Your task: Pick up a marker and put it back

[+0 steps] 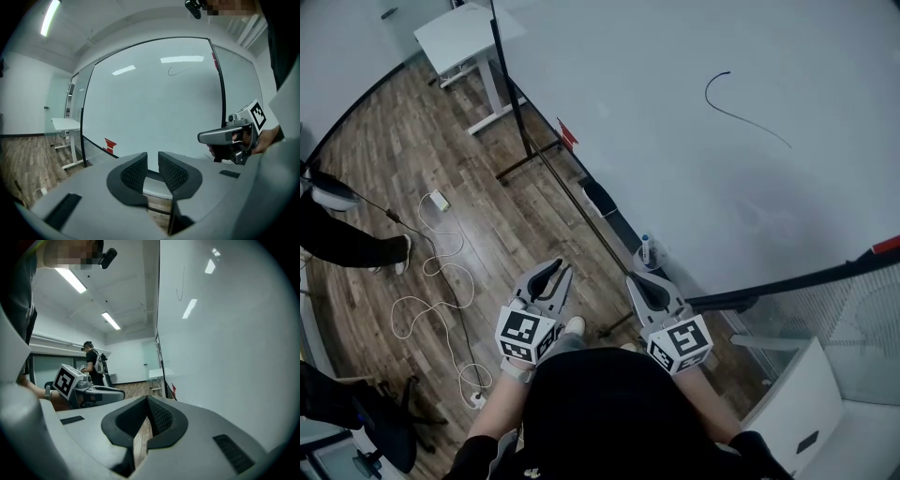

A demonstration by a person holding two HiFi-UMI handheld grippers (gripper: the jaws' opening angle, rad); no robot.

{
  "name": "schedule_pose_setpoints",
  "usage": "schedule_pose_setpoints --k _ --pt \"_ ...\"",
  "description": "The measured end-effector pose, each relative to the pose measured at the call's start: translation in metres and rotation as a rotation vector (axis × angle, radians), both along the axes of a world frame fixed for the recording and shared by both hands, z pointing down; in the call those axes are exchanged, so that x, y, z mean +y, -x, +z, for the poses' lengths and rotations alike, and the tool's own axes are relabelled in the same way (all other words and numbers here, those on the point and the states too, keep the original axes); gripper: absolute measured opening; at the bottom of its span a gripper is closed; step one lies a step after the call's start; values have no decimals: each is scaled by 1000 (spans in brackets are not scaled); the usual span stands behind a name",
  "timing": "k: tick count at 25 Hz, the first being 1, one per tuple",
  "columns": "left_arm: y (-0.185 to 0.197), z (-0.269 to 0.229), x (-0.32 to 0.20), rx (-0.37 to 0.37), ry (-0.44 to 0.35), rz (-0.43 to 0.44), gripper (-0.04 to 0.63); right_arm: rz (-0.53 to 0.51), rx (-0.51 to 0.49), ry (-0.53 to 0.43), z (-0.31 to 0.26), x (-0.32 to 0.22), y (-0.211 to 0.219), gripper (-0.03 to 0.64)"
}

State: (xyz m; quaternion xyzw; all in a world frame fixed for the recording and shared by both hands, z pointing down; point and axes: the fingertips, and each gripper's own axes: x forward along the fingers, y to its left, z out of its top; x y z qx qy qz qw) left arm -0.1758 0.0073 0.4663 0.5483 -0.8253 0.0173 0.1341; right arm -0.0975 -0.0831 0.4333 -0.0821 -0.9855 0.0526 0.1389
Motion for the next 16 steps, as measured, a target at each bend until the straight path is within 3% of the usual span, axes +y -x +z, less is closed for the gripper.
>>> schedule_pose_setpoints --k 16 --pt "-2 6 -7 5 15 40 86 34 12 5 4 -7 -1 29"
